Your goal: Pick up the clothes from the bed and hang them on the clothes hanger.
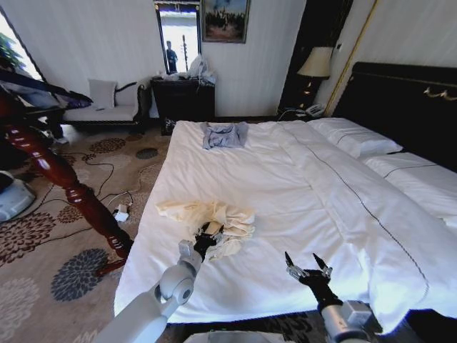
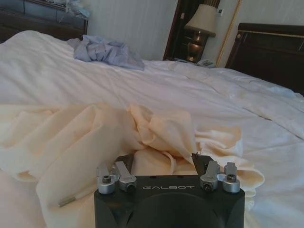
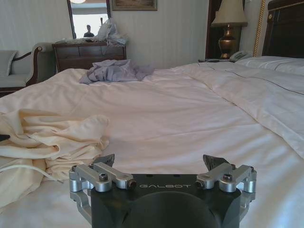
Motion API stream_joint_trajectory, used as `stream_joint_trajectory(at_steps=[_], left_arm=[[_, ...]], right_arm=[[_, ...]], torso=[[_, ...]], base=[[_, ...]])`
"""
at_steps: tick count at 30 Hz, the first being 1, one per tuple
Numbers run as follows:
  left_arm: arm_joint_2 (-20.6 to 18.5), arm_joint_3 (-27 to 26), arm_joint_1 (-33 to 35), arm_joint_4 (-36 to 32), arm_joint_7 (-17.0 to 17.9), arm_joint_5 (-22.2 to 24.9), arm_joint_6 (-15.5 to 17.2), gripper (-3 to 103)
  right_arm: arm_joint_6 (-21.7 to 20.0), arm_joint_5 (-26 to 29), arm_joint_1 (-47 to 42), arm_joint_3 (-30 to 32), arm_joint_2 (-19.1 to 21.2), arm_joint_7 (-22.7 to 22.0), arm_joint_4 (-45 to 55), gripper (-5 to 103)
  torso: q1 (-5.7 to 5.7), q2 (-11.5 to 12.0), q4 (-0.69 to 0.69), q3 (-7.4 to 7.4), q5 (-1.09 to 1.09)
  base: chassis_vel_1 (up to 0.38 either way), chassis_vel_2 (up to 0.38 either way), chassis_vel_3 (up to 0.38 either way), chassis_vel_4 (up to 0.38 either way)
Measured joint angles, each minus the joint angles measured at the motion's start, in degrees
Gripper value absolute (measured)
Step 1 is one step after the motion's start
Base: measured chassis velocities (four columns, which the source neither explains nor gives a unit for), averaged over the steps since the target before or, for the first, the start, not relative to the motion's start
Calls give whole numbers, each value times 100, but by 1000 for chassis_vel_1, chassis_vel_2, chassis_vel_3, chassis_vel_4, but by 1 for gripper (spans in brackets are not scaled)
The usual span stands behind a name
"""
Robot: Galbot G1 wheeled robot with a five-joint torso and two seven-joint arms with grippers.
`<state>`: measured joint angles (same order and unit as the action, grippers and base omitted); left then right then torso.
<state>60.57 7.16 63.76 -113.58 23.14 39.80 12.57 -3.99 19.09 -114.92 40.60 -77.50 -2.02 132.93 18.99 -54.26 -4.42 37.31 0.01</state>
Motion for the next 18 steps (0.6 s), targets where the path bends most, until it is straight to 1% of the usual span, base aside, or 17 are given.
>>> stream_joint_trajectory(at_steps=[3, 5, 8, 11, 12, 14, 15, 16, 17, 18], left_arm=[[46, 83, -58, 99, 26, 47, 21, 71], [65, 129, -89, 138, 30, 48, 26, 63], [100, 154, -125, 168, 55, 70, 39, 60], [119, 167, -161, 187, 94, 96, 60, 43], [119, 167, -161, 187, 94, 96, 60, 43], [107, 166, -157, 189, 102, 107, 67, 33], [97, 165, -147, 189, 103, 108, 69, 33], [84, 160, -130, 188, 103, 109, 73, 27], [84, 160, -130, 188, 103, 109, 73, 27], [75, 150, -111, 186, 103, 109, 76, 22]], right_arm=[[0, 67, -7, 43, 13, -13, 37, 100], [0, 107, -8, 75, 16, -26, 48, 100], [0, 141, -8, 96, 16, -38, 59, 100], [-2, 162, -5, 99, 7, -48, 83, 100], [-2, 162, -5, 99, 7, -48, 83, 100], [-4, 164, 3, 93, 0, -49, 91, 100], [-5, 166, 7, 90, -2, -50, 92, 100], [-6, 168, 12, 87, -4, -50, 92, 100], [-6, 168, 12, 87, -4, -50, 92, 100], [-7, 170, 19, 82, -7, -50, 92, 100]], torso=[[0, 0, 0, 0, -1], [0, 0, 0, 0, -1], [0, 0, 0, 0, -1], [0, 0, 0, 0, 0], [0, 0, 0, 0, 0], [0, 0, 0, 0, -1], [0, 0, 0, 0, -1], [0, 0, 0, 0, -1], [0, 0, 0, 0, -1], [0, 0, 0, 0, -1]], base=[[0, 0, 0, 0], [0, 0, 0, 0], [0, 0, 0, 0], [0, 0, 0, 0], [0, 0, 0, 0], [0, 0, 0, 0], [0, 0, 0, 0], [0, 0, 0, 0], [0, 0, 0, 0], [0, 0, 0, 0]])
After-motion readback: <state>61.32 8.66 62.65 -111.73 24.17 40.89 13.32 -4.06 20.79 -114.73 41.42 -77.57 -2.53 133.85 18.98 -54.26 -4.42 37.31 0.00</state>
